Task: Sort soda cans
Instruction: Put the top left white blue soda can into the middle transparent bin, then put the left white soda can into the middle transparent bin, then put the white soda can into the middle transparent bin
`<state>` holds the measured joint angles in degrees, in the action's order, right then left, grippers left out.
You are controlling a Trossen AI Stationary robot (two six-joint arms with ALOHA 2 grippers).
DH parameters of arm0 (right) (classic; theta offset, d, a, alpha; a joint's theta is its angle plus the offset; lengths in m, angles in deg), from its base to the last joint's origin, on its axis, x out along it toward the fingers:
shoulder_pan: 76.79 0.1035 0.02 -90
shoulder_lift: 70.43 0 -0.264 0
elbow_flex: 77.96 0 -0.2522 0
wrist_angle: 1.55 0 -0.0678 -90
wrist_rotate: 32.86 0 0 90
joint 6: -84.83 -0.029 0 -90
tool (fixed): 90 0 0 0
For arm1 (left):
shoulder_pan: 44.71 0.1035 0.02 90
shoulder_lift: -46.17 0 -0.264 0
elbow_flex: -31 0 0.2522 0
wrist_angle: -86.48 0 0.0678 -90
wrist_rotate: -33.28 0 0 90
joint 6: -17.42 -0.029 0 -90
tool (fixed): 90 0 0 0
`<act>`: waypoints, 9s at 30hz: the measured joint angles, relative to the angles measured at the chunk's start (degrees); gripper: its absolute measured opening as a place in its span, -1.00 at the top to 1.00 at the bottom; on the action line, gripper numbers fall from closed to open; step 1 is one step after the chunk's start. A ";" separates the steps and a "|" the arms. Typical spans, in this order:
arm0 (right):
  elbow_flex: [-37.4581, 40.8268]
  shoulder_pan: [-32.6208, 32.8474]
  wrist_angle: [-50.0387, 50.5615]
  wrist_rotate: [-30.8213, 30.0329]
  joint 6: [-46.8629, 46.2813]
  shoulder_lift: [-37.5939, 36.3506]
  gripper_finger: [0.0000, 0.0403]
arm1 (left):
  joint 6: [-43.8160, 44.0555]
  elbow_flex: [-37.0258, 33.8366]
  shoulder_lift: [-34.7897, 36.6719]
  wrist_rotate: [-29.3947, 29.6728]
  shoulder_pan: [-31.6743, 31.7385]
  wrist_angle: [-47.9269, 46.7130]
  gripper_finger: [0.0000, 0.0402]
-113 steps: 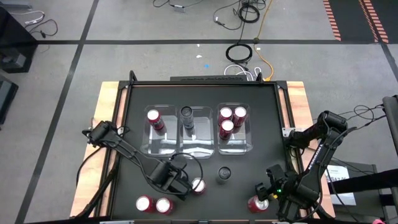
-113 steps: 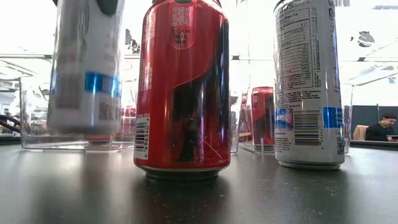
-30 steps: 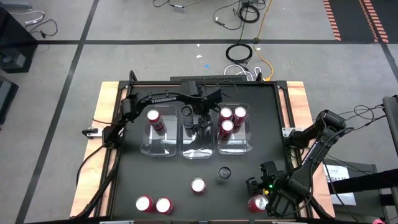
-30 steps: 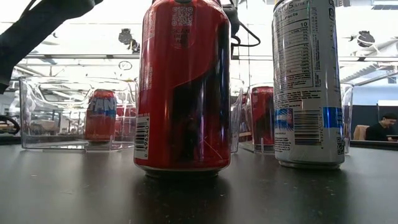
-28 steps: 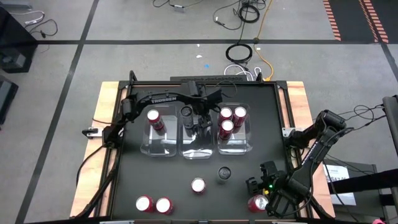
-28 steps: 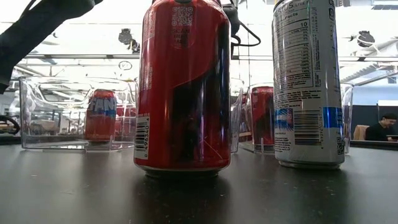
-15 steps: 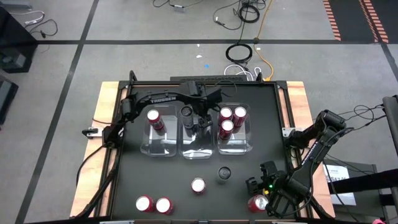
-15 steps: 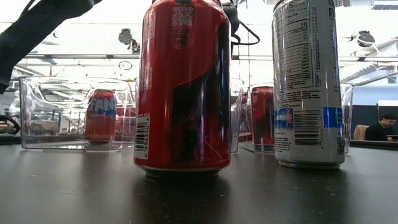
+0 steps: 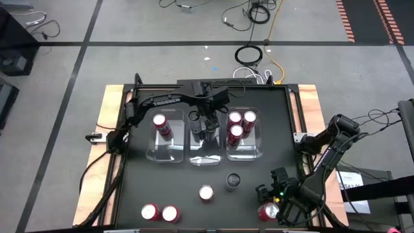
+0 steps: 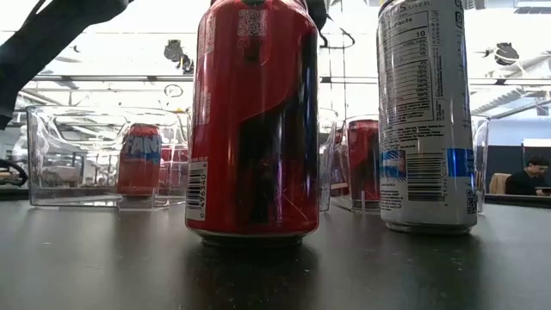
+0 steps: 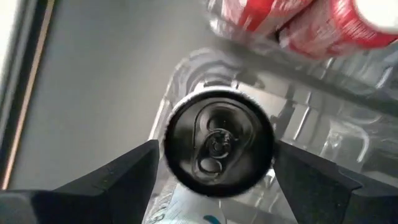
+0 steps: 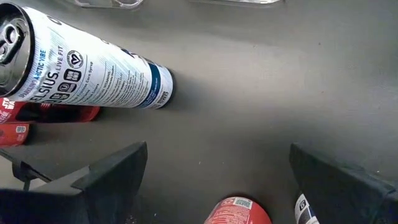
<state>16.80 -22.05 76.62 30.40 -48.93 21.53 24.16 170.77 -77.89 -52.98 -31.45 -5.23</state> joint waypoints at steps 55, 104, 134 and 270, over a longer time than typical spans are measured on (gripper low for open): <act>-24.05 -15.62 -0.99 1.56 56.69 4.74 -0.91 | 16.30 -64.24 55.70 9.07 -44.29 48.40 -0.58; -18.65 -22.90 -2.91 9.27 58.11 14.19 -0.52 | 19.45 -76.71 70.87 8.09 -44.39 54.46 -0.58; -31.11 -28.70 -1.70 -0.36 75.46 4.80 -0.25 | 19.78 -76.71 70.83 8.09 -44.39 54.72 -0.58; -18.13 2.48 23.94 26.52 0.11 0.44 -0.43 | 4.53 -76.69 70.83 32.12 -40.63 61.11 -0.57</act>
<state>-1.32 -19.57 100.55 56.92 -48.82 21.97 28.69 94.08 -7.06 -20.86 -72.08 55.88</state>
